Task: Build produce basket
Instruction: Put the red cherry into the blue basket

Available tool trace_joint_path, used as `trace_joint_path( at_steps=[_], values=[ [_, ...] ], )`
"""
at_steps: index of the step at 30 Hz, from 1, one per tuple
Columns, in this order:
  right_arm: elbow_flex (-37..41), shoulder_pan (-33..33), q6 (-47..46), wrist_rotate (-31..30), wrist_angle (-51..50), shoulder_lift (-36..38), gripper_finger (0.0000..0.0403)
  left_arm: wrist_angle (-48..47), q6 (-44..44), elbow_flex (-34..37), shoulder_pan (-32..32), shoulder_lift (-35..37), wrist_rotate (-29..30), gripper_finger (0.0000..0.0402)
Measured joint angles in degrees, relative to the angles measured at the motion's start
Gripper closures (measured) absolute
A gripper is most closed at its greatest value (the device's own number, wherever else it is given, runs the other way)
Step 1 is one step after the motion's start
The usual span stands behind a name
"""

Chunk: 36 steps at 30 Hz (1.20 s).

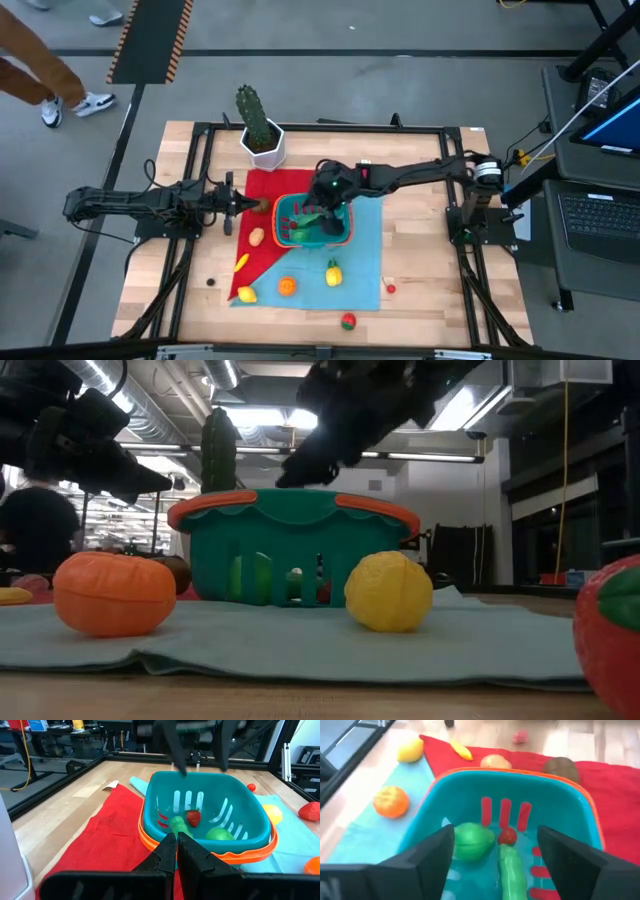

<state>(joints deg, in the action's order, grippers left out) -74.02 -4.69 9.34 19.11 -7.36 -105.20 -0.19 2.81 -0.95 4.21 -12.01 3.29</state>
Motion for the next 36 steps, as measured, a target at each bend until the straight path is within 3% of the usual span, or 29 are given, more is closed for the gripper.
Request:
trace_joint_path(
  at_steps=[8,13,20,27,32,36],
  values=[
    [0.0,-1.0,-0.9,-0.5,-14.6,9.3,0.0228,0.0,0.0,0.0,0.0,0.0,0.0,0.0394],
    [1.6,-0.8,-4.9,-6.7,-23.9,13.6,0.0270,0.0,0.0,0.0,0.0,0.0,0.0,0.0394],
    [12.9,0.8,-12.0,-8.7,-24.0,23.6,0.0304,0.0,0.2,0.0,0.0,0.0,0.0,0.0394],
    [27.2,5.3,-20.4,-16.5,-16.0,37.6,0.0319,0.0,1.7,0.0,0.0,0.0,0.0,0.0394],
    [33.4,11.9,-27.3,-21.0,-14.0,45.6,0.0328,0.1,4.2,0.0,0.0,0.0,0.0,0.0394],
    [34.8,19.3,-30.3,-25.3,-14.5,47.5,0.0342,0.2,6.1,0.0,0.0,0.0,0.0,0.0394]
  ],
)
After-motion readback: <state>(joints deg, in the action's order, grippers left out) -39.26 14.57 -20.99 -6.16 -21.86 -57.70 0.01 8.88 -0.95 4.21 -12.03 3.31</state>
